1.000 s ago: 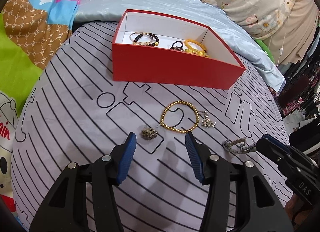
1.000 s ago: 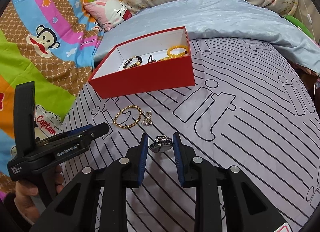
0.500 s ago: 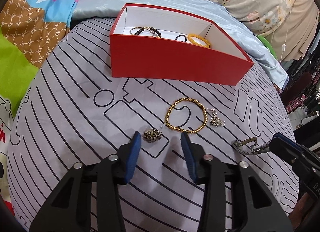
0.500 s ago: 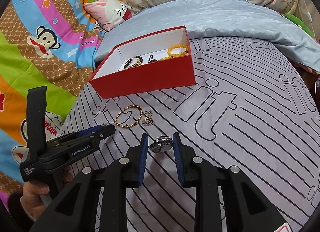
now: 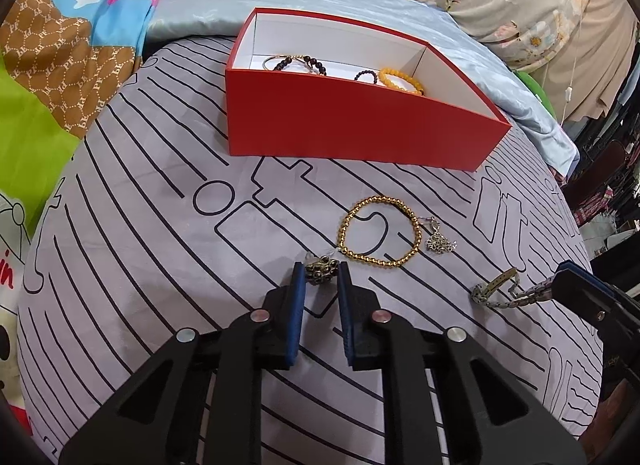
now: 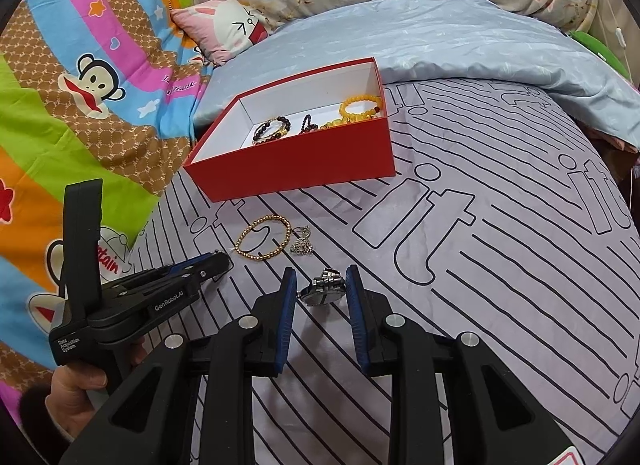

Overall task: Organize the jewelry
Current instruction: 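Grasp the small flower brooch with the left tool while the right tool lifts the watch, then carry the watch and brooch with both tools into the red box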

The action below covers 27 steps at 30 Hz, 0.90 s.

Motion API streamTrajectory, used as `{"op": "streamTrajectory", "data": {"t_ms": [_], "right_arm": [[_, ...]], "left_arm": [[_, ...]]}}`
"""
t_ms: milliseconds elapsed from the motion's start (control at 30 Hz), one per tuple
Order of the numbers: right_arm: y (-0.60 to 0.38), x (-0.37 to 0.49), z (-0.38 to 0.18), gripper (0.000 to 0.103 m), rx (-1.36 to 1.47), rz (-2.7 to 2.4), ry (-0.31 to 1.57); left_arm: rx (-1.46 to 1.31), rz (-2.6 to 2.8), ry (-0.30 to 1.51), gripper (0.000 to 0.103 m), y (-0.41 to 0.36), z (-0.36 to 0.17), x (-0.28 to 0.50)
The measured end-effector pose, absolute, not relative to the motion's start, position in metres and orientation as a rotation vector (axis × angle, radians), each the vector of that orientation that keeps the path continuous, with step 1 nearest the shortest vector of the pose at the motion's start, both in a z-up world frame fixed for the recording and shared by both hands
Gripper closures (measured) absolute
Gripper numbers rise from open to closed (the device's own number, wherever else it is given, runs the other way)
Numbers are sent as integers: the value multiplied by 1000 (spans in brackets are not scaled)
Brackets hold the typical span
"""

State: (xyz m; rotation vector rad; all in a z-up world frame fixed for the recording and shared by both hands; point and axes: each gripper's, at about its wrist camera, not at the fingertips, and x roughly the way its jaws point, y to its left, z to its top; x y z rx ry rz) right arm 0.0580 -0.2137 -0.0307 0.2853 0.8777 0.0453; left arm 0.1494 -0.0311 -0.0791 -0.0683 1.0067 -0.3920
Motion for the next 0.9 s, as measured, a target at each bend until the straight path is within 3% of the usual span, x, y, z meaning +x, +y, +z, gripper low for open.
{"op": "streamTrajectory", "data": {"t_ms": [500, 900], "right_arm": [[-212, 55, -14, 79, 274, 66, 841], [-217, 81, 39, 79, 240, 112, 728]], "left_arm": [[-94, -412, 967, 88, -21, -50, 139], [-98, -458, 895, 88, -20, 9, 162]]}}
